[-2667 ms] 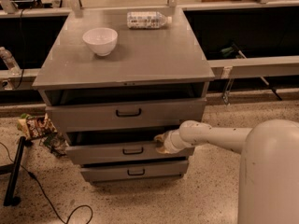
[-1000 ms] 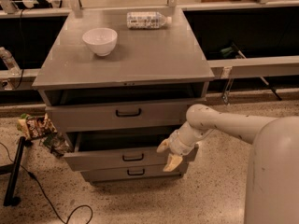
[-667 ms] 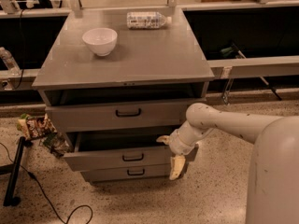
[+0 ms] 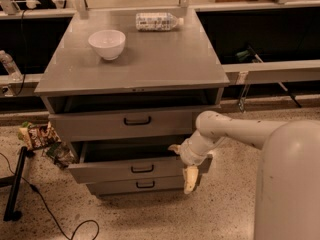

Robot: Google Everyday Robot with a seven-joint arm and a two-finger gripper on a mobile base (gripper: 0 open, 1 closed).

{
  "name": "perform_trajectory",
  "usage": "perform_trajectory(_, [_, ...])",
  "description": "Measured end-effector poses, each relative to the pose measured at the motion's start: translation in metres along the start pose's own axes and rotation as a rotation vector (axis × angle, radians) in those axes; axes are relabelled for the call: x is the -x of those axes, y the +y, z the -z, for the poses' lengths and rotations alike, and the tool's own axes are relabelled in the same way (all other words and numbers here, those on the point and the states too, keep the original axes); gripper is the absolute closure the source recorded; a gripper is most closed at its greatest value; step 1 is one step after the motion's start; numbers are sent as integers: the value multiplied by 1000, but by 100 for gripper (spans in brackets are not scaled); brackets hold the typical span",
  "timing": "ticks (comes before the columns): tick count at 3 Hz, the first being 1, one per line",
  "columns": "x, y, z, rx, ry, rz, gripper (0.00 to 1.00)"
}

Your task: Open middle drawer

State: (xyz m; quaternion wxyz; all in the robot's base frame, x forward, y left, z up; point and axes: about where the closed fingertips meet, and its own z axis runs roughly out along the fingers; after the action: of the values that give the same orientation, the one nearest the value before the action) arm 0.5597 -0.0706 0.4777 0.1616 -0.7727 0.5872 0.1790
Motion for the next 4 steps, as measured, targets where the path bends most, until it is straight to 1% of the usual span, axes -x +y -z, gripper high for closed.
perform_trajectory(1, [-9,-6,-31,22,5,-13,0])
perform_trajectory(2, [-12,-16,-50,14,17,-10,0])
perform_trajectory(3, [-15,-30,-58,-31,44,-1,6])
perform_trajectory(4, [-15,-36,-61,-49,56,8,28])
